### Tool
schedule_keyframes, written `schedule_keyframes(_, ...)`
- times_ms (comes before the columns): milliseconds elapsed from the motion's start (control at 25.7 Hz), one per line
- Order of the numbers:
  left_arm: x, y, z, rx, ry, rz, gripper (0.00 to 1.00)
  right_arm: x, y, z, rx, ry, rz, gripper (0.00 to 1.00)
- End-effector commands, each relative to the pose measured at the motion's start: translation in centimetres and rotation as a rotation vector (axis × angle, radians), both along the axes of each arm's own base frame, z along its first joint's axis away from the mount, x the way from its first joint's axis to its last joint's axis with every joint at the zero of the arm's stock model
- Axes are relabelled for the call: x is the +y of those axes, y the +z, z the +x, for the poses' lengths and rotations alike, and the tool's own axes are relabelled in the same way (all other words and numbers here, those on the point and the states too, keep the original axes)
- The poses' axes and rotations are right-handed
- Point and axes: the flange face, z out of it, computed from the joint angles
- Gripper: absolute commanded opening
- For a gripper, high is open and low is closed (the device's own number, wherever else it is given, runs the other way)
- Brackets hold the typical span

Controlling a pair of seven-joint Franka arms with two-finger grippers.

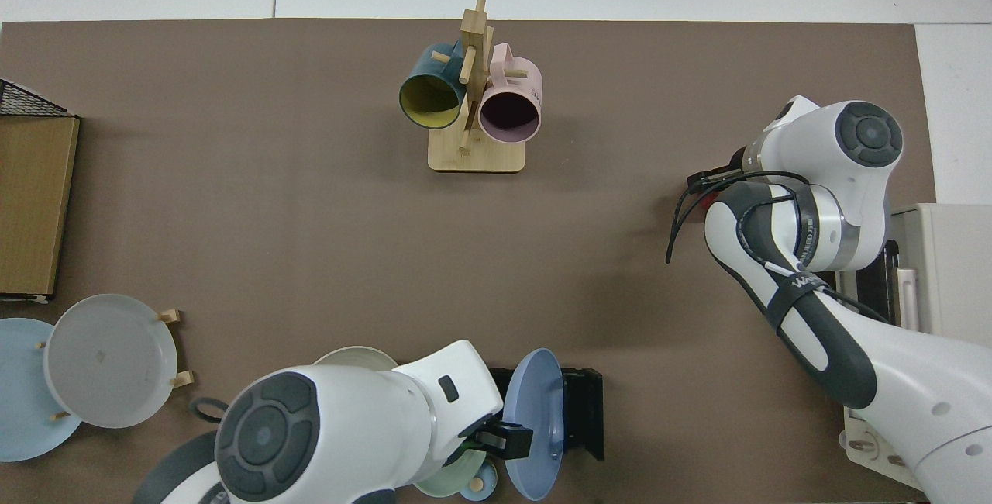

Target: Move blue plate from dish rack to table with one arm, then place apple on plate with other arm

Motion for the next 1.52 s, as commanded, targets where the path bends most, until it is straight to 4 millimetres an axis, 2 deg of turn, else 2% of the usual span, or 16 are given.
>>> schedule_keyframes(0, -0.6, -0.7, -0.7, 0.009, 0.031, -0.014, 0.98, -0.5, 3.4, 0.2, -0.027, -0.032, 0.025, 0.0)
schedule_keyframes(194, -2.1, -0.6, -1.9, 0.011, 0.058, -0.012, 0.98, -0.5, 7.0, 0.4, -0.057, -0.029, 0.032, 0.0)
schedule_keyframes(389, -2.4, -0.2, -1.6, 0.003, 0.094, -0.024, 0.88, -1.3, 9.9, -0.5, -0.055, -0.038, 0.043, 0.0)
schedule_keyframes(506, -3.3, 0.2, -1.9, 0.006, 0.104, -0.031, 0.79, -1.9, 11.8, -1.3, -0.04, -0.047, 0.052, 0.0)
schedule_keyframes(583, -3.5, 0.3, -2.0, 0.01, 0.108, -0.033, 0.72, -3.2, 13.3, -2.0, -0.037, -0.06, 0.056, 0.0)
schedule_keyframes(700, -3.6, 0.3, -2.1, 0.01, 0.104, -0.03, 0.56, -5.6, 14.8, -2.7, -0.037, -0.089, 0.061, 0.0)
schedule_keyframes(1011, -4.8, 0.2, -3.4, 0.005, 0.07, -0.021, 0.53, -4.9, 14.7, -3.0, -0.017, -0.094, 0.065, 0.0)
schedule_keyframes(1206, -4.6, 0.1, -3.3, -0.005, 0.06, -0.006, 0.37, -4.9, 14.8, -3.0, -0.019, -0.094, 0.064, 0.0)
schedule_keyframes(1478, -2.9, -0.1, -1.1, -0.051, 0.07, 0.051, 0.13, -4.9, 14.9, -2.9, -0.02, -0.09, 0.06, 0.0)
